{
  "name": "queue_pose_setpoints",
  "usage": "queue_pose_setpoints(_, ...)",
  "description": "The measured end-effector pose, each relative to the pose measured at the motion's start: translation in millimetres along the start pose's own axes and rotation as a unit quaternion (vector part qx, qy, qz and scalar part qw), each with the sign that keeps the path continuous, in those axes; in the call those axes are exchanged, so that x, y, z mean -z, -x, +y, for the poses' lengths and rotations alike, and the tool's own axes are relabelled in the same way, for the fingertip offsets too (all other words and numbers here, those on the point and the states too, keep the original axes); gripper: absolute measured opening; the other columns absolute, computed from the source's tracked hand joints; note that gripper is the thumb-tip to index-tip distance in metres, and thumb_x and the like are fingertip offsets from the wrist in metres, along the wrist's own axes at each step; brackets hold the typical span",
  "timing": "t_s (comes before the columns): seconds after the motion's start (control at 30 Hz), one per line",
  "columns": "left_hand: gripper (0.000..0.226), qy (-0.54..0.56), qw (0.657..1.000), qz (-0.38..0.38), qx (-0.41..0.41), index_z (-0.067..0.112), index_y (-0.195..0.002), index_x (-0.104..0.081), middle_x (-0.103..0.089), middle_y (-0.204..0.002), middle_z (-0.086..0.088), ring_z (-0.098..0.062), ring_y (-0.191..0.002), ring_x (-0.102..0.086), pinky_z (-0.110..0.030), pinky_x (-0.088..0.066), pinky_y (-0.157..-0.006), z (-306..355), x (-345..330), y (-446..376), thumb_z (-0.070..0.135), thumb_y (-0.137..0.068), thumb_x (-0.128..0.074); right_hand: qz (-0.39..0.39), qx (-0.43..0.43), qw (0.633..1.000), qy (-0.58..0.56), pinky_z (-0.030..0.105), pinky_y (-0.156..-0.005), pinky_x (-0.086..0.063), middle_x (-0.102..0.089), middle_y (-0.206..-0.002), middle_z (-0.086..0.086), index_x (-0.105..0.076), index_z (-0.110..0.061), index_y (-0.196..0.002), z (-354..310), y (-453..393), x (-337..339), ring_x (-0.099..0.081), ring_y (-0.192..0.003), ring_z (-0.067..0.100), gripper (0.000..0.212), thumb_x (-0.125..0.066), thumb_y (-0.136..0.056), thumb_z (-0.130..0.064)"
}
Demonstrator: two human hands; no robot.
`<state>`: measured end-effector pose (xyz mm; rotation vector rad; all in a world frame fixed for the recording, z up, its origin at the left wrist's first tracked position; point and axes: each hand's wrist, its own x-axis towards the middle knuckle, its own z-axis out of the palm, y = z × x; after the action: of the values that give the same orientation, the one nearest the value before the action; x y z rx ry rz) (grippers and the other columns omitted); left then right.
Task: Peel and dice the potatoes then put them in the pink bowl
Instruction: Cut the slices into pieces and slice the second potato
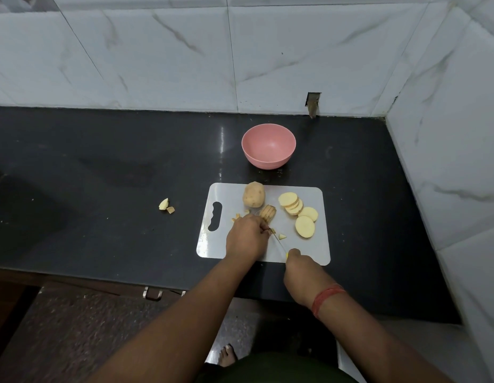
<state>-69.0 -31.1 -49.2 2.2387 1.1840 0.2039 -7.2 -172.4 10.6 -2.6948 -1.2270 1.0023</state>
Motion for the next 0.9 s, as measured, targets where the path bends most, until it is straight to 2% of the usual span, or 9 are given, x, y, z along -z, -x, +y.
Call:
queue_pose_setpoints(0.17, 0.005, 0.004, 1.0, -0.002, 0.01, 0.025, -0.084, -0.071, -0.067, -0.089, 0.006, -0.017, -0.083, -0.062, -0.036, -0.055, -0.069, 0.7, -0.4, 1.0, 0.027, -0.088, -0.068, -0.018, -0.004, 1.0, -0.016, 0.03, -0.065, -0.038, -0.061, -0.111, 0.015, -0.045, -0.004, -0.112, 0.5, -3.3, -0.1, -0.062, -0.096, 0.03, 0.021, -0.038, -0.092, -0.001)
queue_pose_setpoints(0.23, 0.005, 0.008, 1.0, -0.002, 0.016, 0.026, -0.083, -0.071, -0.066, -0.087, 0.007, -0.017, -0.083, -0.062, -0.036, -0.055, -0.069, 1.2, -0.2, 1.3, 0.027, -0.088, -0.069, -0.028, -0.005, 0.999, -0.018, 0.03, -0.065, -0.039, -0.061, -0.107, 0.013, -0.044, -0.005, -0.111, 3.5, -3.1, -0.9, -0.059, -0.087, 0.028, 0.02, -0.038, -0.092, -0.001)
queue_pose_setpoints(0.33, 0.006, 0.011, 1.0, -0.003, 0.019, 0.027, -0.081, -0.07, -0.066, -0.086, 0.008, -0.015, -0.081, -0.062, -0.036, -0.055, -0.069, 1.7, -0.2, 1.8, 0.027, -0.088, -0.068, -0.034, 0.008, 0.999, 0.012, 0.024, -0.052, -0.03, -0.047, -0.08, 0.002, -0.036, -0.011, -0.101, 13.6, 3.5, -5.6, -0.041, -0.062, 0.014, 0.01, -0.04, -0.093, -0.005)
queue_pose_setpoints(0.4, 0.006, 0.015, 1.0, -0.003, 0.02, 0.028, -0.082, -0.07, -0.066, -0.085, 0.008, -0.015, -0.08, -0.062, -0.035, -0.055, -0.069, 1.9, -0.3, 2.1, 0.027, -0.088, -0.068, -0.033, 0.012, 0.999, -0.002, 0.022, -0.049, -0.026, -0.034, -0.072, -0.003, -0.032, -0.014, -0.099, 22.1, 8.4, -6.9, -0.031, -0.058, 0.009, 0.009, -0.039, -0.095, -0.01)
queue_pose_setpoints(0.47, 0.007, 0.017, 1.0, -0.002, 0.02, 0.028, -0.081, -0.069, -0.066, -0.084, 0.008, -0.016, -0.079, -0.062, -0.034, -0.054, -0.068, 2.6, -0.2, 3.1, 0.027, -0.088, -0.068, -0.035, 0.019, 0.999, -0.015, 0.019, -0.051, -0.029, -0.035, -0.073, -0.003, -0.034, -0.015, -0.096, 28.5, 11.6, -6.3, -0.037, -0.061, 0.011, 0.005, -0.038, -0.097, -0.012)
queue_pose_setpoints(0.53, 0.008, 0.015, 1.0, 0.002, 0.017, 0.028, -0.079, -0.067, -0.066, -0.084, 0.007, -0.016, -0.08, -0.062, -0.034, -0.054, -0.068, 3.4, 0.9, 4.6, 0.025, -0.087, -0.067, -0.024, 0.011, 0.999, -0.024, 0.022, -0.048, -0.026, -0.043, -0.076, 0.0, -0.033, -0.016, -0.084, 32.0, 12.3, -7.6, -0.049, -0.069, 0.02, 0.014, -0.038, -0.097, -0.012)
queue_pose_setpoints(0.7, 0.007, -0.049, 0.998, 0.007, -0.03, 0.02, -0.078, -0.059, -0.062, -0.086, 0.003, -0.019, -0.084, -0.055, -0.032, -0.045, -0.064, 4.5, 4.5, 12.6, 0.024, -0.083, -0.057, 0.022, -0.006, 0.997, -0.08, 0.029, -0.052, -0.031, -0.047, -0.077, 0.002, -0.035, -0.016, -0.088, 31.0, 10.4, -1.2, -0.043, -0.062, 0.017, 0.014, -0.036, -0.101, -0.021)
queue_pose_setpoints(0.77, 0.007, -0.064, 0.997, 0.022, -0.047, 0.018, -0.084, -0.06, -0.059, -0.089, 0.002, -0.019, -0.086, -0.053, -0.033, -0.044, -0.066, 2.7, 4.5, 14.5, 0.024, -0.084, -0.056, 0.024, -0.01, 0.996, -0.083, 0.03, -0.06, -0.036, -0.054, -0.087, 0.007, -0.037, -0.015, -0.093, 30.1, 9.0, 2.2, -0.048, -0.071, 0.022, 0.01, -0.036, -0.101, -0.021)
queue_pose_setpoints(0.9, 0.027, -0.08, 0.986, 0.032, -0.145, 0.018, -0.119, -0.065, -0.059, -0.104, -0.003, -0.024, -0.093, -0.053, -0.032, -0.042, -0.07, -5.6, 1.4, 12.8, 0.022, -0.093, -0.058, 0.017, -0.016, 0.996, -0.085, 0.03, -0.063, -0.036, -0.054, -0.088, 0.008, -0.037, -0.014, -0.093, 29.6, 7.7, 1.2, -0.049, -0.076, 0.026, 0.009, -0.037, -0.1, -0.02)
